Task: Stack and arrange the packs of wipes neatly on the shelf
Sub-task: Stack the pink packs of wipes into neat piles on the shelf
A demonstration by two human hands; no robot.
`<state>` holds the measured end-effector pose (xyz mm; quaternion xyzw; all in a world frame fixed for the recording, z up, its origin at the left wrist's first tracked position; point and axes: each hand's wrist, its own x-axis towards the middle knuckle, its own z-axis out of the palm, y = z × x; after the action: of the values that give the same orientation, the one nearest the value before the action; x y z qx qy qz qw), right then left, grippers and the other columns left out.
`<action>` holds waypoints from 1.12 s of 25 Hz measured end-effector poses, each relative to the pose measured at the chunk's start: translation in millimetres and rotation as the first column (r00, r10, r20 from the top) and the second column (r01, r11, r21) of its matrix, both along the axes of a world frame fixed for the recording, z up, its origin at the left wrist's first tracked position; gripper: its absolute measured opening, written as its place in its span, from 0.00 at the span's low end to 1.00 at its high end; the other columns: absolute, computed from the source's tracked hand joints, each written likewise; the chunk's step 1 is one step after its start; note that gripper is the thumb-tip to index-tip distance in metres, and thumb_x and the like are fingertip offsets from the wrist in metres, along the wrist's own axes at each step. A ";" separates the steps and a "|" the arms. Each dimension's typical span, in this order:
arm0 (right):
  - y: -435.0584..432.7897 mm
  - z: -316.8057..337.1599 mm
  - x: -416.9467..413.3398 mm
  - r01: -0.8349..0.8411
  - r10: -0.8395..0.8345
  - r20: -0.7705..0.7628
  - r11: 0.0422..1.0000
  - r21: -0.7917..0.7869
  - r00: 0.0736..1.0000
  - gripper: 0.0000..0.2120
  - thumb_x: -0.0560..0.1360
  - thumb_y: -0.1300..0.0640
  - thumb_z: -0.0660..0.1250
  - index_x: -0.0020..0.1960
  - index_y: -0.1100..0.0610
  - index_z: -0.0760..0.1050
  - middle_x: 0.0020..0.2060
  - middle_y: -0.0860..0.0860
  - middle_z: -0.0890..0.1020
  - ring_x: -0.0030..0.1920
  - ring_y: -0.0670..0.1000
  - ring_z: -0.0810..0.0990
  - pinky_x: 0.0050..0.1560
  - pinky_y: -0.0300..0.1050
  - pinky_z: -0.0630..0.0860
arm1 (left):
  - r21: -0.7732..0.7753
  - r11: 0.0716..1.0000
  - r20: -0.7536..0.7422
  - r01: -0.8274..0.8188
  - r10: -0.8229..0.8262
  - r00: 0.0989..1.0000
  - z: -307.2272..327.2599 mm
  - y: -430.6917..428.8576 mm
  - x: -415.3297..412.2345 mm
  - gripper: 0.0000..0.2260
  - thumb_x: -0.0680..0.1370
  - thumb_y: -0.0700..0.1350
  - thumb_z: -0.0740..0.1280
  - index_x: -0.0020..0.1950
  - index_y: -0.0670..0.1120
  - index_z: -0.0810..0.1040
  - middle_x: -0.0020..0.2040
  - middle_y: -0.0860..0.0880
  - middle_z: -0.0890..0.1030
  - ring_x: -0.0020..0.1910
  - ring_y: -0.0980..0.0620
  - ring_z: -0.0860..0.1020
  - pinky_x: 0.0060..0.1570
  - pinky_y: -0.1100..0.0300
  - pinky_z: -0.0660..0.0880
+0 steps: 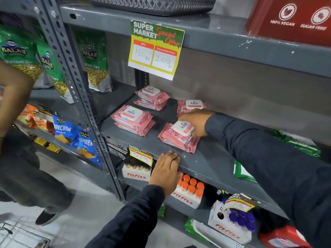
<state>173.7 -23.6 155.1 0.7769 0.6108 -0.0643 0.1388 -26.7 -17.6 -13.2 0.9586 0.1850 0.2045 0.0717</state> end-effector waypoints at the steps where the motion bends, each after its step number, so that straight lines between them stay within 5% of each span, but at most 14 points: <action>1: -0.9 -0.1 0.1 0.004 -0.004 0.019 1.000 0.009 1.000 0.36 0.61 0.44 0.74 0.67 0.45 0.65 0.62 0.49 0.76 0.59 0.55 0.75 0.57 0.54 0.75 | -0.003 1.000 -0.002 0.002 -0.002 1.000 0.2 -0.1 0.2 0.21 0.76 0.48 0.67 0.64 0.38 0.72 0.65 0.41 0.74 0.69 0.41 0.67 0.70 0.45 0.58; 7: -6.5 -9.8 -4.6 0.170 -0.176 0.156 0.984 0.049 0.972 0.42 0.57 0.20 0.57 0.59 0.47 0.72 0.57 0.52 0.78 0.55 0.58 0.76 0.54 0.55 0.71 | -0.005 1.000 -0.002 0.006 -0.006 1.000 2.2 -0.6 -0.3 0.21 0.76 0.48 0.66 0.65 0.38 0.72 0.66 0.40 0.74 0.70 0.41 0.66 0.71 0.44 0.58; 23: -7.7 -22.7 -8.7 0.221 -0.236 0.091 0.964 0.150 0.967 0.48 0.57 0.19 0.55 0.66 0.49 0.67 0.62 0.55 0.74 0.58 0.59 0.74 0.59 0.57 0.72 | -0.024 1.000 -0.013 0.017 -0.017 1.000 1.5 -1.0 -0.4 0.23 0.78 0.49 0.63 0.68 0.39 0.68 0.69 0.41 0.71 0.72 0.42 0.61 0.73 0.48 0.52; 28: -19.3 -25.1 7.1 0.340 -0.285 -0.331 0.932 0.123 0.900 0.66 0.51 0.20 0.66 0.77 0.54 0.46 0.74 0.54 0.63 0.69 0.57 0.67 0.66 0.54 0.69 | -0.006 1.000 -0.007 0.016 -0.016 1.000 2.4 -1.6 -0.9 0.22 0.77 0.49 0.64 0.67 0.39 0.70 0.68 0.41 0.72 0.71 0.42 0.63 0.72 0.47 0.53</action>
<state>180.8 -42.9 130.0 0.8546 0.4950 -0.1515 -0.0401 -27.6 -19.2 -10.8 0.9605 0.1783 0.2000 0.0754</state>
